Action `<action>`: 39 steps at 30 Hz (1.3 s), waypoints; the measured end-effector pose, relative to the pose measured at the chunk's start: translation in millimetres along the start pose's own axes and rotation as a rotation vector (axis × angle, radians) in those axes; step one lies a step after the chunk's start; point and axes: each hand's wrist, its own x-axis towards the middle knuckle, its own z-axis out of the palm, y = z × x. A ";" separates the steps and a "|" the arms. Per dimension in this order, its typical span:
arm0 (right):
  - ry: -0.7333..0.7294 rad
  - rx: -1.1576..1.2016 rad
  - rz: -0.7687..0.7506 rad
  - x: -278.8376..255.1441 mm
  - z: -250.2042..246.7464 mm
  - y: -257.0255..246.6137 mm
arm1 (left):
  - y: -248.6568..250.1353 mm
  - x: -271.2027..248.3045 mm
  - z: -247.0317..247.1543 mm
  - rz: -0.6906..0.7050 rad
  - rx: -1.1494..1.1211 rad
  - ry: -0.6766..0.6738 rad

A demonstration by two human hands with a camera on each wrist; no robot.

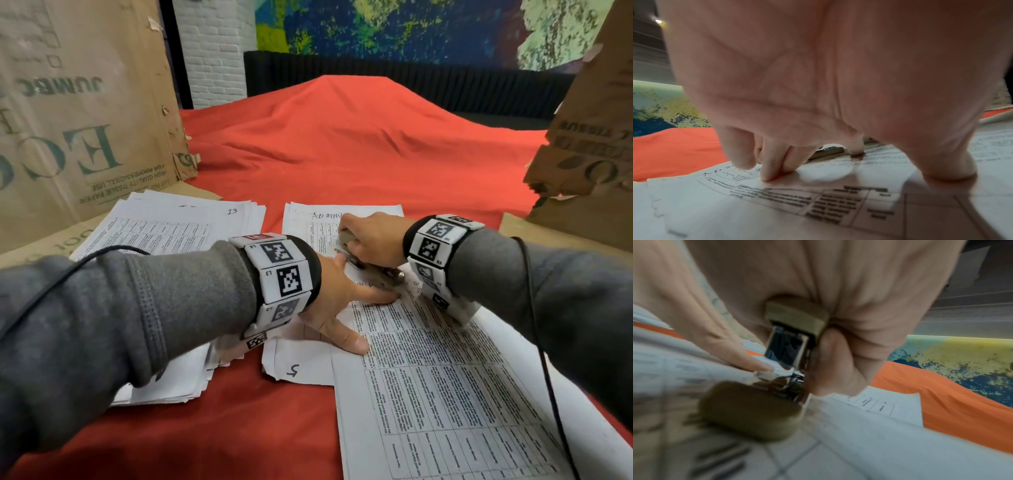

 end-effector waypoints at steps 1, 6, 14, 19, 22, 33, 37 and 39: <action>-0.005 0.013 -0.002 4.0 -1.2 -0.2 | -0.7 -0.7 0.6 0.004 -0.013 0.010; 0.030 0.076 -0.017 5.0 -3.1 5.3 | -0.7 -0.2 1.7 -0.001 -0.011 0.008; 0.150 0.226 0.034 -42.8 -10.2 41.5 | -0.9 -9.5 -11.3 -0.023 0.000 0.034; 0.280 0.316 0.193 -96.8 -15.5 69.4 | 7.4 4.2 -56.1 -0.094 -0.195 0.444; 0.381 0.302 0.264 -124.2 -12.0 85.5 | 24.4 34.3 -70.3 -0.075 -0.516 0.584; 0.473 0.352 0.391 -200.7 10.6 121.4 | 111.7 80.5 -101.1 0.111 -1.208 0.514; 0.476 0.344 0.379 -216.3 15.5 126.7 | 126.2 81.1 -109.1 0.074 -1.335 0.529; 0.455 0.347 0.365 -222.7 16.7 129.1 | 130.2 81.3 -111.8 0.055 -1.407 0.512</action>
